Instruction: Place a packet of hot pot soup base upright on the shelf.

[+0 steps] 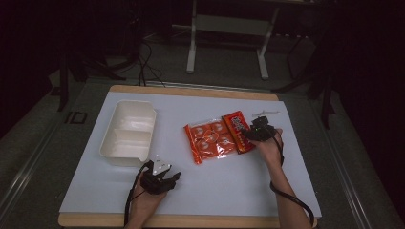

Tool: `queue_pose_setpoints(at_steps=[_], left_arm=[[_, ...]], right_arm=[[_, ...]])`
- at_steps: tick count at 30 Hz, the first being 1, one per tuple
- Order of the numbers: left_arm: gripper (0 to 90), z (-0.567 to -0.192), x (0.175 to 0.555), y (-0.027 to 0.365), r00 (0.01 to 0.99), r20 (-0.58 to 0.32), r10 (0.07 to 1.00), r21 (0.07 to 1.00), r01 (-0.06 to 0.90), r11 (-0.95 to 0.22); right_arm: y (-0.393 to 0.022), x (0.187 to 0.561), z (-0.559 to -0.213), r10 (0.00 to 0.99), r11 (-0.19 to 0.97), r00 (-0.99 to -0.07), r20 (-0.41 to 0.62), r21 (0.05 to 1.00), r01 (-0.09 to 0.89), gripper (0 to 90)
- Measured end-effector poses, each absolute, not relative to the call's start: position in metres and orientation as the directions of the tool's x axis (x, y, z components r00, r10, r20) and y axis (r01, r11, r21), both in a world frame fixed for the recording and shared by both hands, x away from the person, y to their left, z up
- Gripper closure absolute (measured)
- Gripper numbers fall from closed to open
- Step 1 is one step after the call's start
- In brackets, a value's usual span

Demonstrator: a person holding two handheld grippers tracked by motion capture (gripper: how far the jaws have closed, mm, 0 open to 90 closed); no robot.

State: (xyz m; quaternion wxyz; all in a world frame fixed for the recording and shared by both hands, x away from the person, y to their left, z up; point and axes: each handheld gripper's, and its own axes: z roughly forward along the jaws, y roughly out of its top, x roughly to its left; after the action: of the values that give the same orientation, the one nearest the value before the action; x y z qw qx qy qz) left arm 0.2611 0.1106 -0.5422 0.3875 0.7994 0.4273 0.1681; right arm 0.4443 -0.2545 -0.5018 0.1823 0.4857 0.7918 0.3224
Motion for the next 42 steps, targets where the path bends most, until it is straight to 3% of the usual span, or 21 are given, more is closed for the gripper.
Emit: queue_pose_setpoints(at_steps=[12,19,26,33,42], left_arm=[[51.7,-0.542,0.261,0.110,0.578,-0.061,0.813,0.762,0.553,-0.336],[51.7,-0.542,0.261,0.110,0.578,-0.058,0.814,0.762,0.552,-0.337],[51.6,-0.542,0.261,0.110,0.577,-0.057,0.815,0.762,0.552,-0.338],[51.6,-0.542,0.261,0.110,0.577,-0.055,0.815,0.763,0.550,-0.338],[51.5,-0.542,0.261,0.110,0.575,-0.054,0.816,0.765,0.550,-0.337]], right_arm=[[-0.260,0.464,-0.512,0.900,0.243,-0.416,0.127,0.646,0.724,39.1],[-0.269,0.469,-0.516,0.899,0.192,-0.389,0.203,0.615,0.765,39.3],[-0.269,0.471,-0.521,0.876,0.192,-0.407,0.259,0.587,0.787,45.4],[-0.267,0.468,-0.512,0.857,0.173,-0.427,0.288,0.619,0.766,49.9],[-0.248,0.472,-0.495,0.808,0.261,-0.523,0.270,0.633,0.729,60.3]])
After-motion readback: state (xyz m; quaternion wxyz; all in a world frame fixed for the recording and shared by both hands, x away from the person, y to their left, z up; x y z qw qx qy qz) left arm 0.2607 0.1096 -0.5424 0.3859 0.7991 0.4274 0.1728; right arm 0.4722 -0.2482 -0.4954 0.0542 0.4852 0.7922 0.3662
